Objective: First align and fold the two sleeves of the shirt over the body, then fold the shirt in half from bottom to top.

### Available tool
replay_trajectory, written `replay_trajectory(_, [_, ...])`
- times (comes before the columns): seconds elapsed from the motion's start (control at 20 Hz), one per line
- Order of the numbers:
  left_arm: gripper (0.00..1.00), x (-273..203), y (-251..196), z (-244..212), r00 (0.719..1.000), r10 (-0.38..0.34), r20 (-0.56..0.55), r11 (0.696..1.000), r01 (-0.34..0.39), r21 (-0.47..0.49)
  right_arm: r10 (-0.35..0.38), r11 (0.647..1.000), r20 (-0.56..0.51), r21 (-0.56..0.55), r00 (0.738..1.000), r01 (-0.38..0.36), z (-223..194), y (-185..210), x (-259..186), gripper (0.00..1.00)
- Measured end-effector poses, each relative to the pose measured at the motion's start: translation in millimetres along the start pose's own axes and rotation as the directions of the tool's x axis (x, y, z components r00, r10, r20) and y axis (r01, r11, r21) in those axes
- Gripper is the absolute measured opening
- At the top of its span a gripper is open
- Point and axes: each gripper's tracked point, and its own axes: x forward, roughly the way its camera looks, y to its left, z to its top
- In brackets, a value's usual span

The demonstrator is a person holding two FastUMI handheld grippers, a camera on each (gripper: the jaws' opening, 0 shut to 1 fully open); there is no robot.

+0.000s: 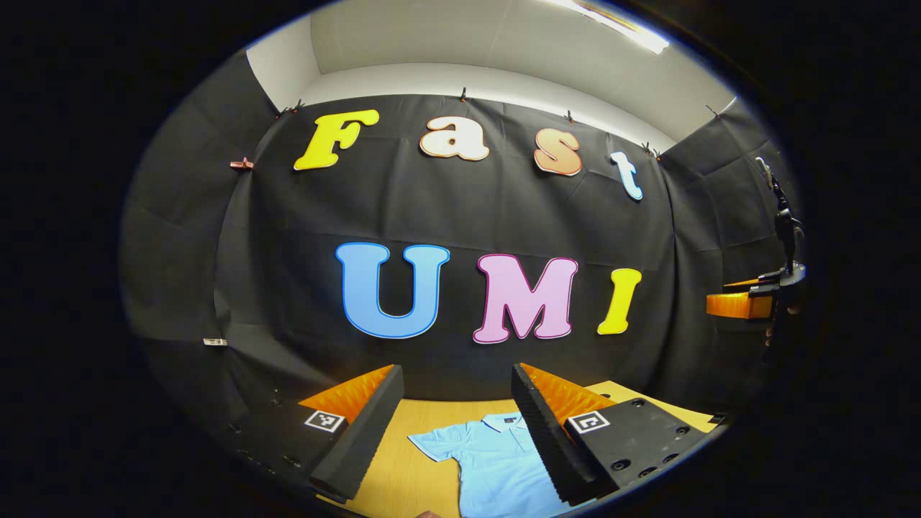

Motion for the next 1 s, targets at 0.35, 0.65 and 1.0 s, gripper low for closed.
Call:
replay_trajectory(0.35, [0.96,-2,12,5,1.0,0.001,0.025,1.0,-0.002,0.009,0.006,0.999,-0.004,-0.031,1.0,-0.006,5,2,11,0.97])
replay_trajectory(0.65, [0.97,14,17,-1,1.0,0.021,0.014,1.0,-0.021,-0.013,0.013,0.996,-0.034,-0.084,0.999,-0.016,-3,-24,64,0.94])
replay_trajectory(1.0, [0.97,63,6,-31,0.994,0.096,-0.06,0.995,-0.096,0.009,0.102,0.995,-0.249,0.019,0.963,-0.101,-134,-42,195,0.97])
